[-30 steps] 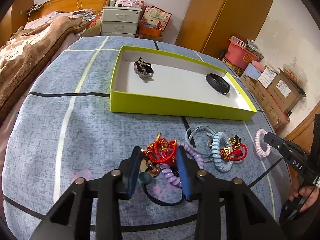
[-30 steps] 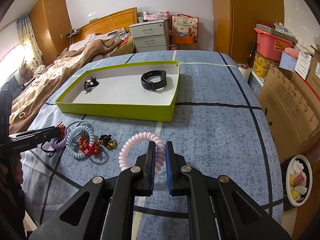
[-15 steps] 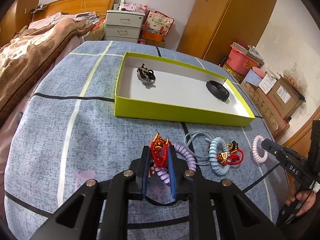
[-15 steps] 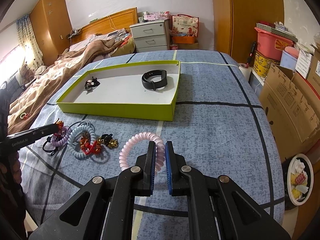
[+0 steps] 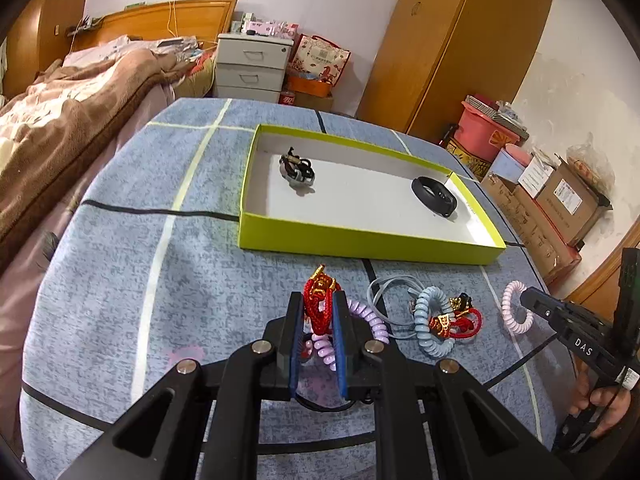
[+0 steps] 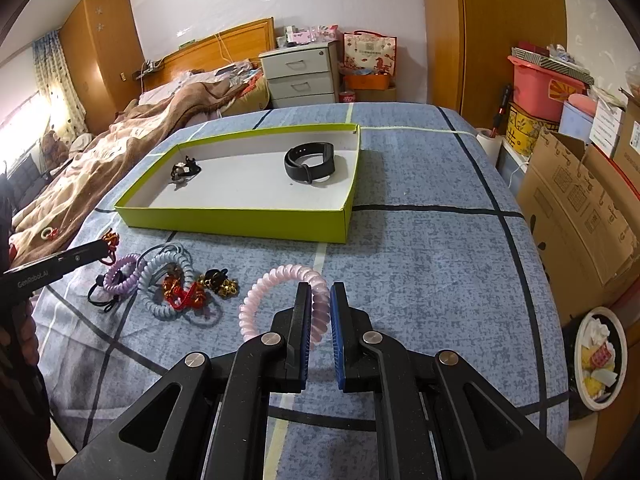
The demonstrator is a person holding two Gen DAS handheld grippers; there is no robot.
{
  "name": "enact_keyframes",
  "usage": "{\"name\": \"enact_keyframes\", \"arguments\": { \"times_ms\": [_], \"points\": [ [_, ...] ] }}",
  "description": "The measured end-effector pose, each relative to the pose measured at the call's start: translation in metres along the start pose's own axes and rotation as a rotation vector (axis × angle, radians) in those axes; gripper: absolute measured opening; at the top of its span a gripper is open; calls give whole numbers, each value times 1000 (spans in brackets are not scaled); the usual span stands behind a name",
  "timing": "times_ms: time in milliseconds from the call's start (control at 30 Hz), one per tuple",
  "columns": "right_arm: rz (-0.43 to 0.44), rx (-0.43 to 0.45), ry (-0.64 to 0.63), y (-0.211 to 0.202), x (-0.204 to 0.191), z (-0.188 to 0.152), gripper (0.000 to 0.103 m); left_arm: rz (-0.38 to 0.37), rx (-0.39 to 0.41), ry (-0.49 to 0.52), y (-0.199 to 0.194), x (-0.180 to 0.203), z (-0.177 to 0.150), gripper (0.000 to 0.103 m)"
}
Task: Organize jewelry
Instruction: 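Grasp the red tasseled charm with the left gripper while the right holds the pink coil, then carry the pink coil and red charm into the lime-green box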
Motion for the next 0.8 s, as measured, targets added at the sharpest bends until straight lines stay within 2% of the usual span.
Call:
{"name": "enact_keyframes", "arguments": {
  "times_ms": [367,800],
  "points": [
    [12,37,-7,-4,-7,16,10,1,50,7,-11,1,21,14],
    [37,79,-51,24,-28,71,10,23,94,56,-1,8,57,14]
  ]
}}
Point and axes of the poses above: each gripper's, at about its wrist camera, not at the fingertips, and y roughly the way its jaws point, x to its right, z to its top, the point moved 3 cm from there along y, roughly the way its jaws point, and after that the axes turned 10 degrees about x, right-handed, at the moved point
